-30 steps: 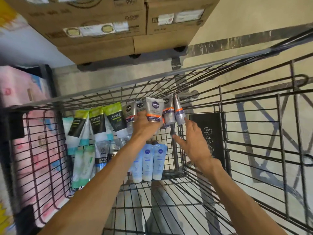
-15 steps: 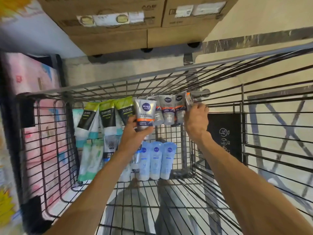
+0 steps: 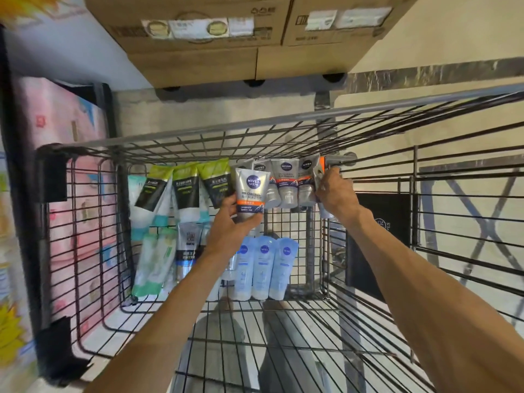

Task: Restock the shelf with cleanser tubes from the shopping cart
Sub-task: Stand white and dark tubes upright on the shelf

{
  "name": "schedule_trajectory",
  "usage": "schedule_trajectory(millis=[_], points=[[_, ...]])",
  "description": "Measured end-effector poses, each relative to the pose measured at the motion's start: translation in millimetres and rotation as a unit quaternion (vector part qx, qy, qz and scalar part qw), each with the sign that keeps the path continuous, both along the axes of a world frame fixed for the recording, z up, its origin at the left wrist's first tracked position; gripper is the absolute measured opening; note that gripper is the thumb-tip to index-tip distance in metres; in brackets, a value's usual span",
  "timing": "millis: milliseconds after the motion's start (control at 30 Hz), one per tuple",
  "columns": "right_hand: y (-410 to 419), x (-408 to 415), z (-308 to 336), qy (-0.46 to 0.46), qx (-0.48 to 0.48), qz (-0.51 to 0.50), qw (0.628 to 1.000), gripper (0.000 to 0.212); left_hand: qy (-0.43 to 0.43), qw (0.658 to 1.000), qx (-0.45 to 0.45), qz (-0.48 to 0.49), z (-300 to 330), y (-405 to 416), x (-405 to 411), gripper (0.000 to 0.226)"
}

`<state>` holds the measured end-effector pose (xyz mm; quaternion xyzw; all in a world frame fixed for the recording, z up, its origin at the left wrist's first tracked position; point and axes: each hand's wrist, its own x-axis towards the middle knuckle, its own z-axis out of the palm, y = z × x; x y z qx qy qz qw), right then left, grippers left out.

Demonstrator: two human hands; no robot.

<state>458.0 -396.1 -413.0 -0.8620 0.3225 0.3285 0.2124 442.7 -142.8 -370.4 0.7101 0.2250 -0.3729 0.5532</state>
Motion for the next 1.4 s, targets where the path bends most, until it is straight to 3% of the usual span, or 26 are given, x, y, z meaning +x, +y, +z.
schedule_trajectory(millis=[233,367,500,600,733,900,1100,1300,1400], points=[[-5,-11,-1,-0.022,0.071,-0.019,0.997,0.057,-0.002,1.000,0.001,0.003,0,9,-5,0.055],[-5,-14,-4,-0.032,0.111,-0.036,0.993,0.050,-0.003,1.000,-0.008,0.007,0,14,-10,0.052],[0,-20,0,-0.026,0.070,-0.017,0.997,0.043,-0.002,1.000,-0.017,0.009,-2,18,-15,0.047],[3,-23,11,-0.034,0.007,0.052,0.998,0.053,-0.001,1.000,-0.024,0.014,-2,20,-18,0.049],[13,-26,32,-0.069,-0.003,0.077,0.995,0.060,0.006,0.999,-0.031,0.037,-3,28,-23,0.049],[42,-46,61,-0.093,0.143,-0.031,0.985,0.054,-0.008,0.998,-0.027,0.051,7,45,-30,0.044],[85,-76,109,-0.165,0.311,-0.211,0.912,0.055,-0.014,0.997,-0.037,0.065,54,65,-45,0.044],[119,-110,184,-0.196,0.302,-0.220,0.907,0.031,-0.044,0.997,-0.032,0.058,129,83,-65,0.041],[128,-127,225,-0.223,0.320,-0.214,0.896,0.032,-0.065,0.996,-0.021,0.058,169,90,-80,0.044]])
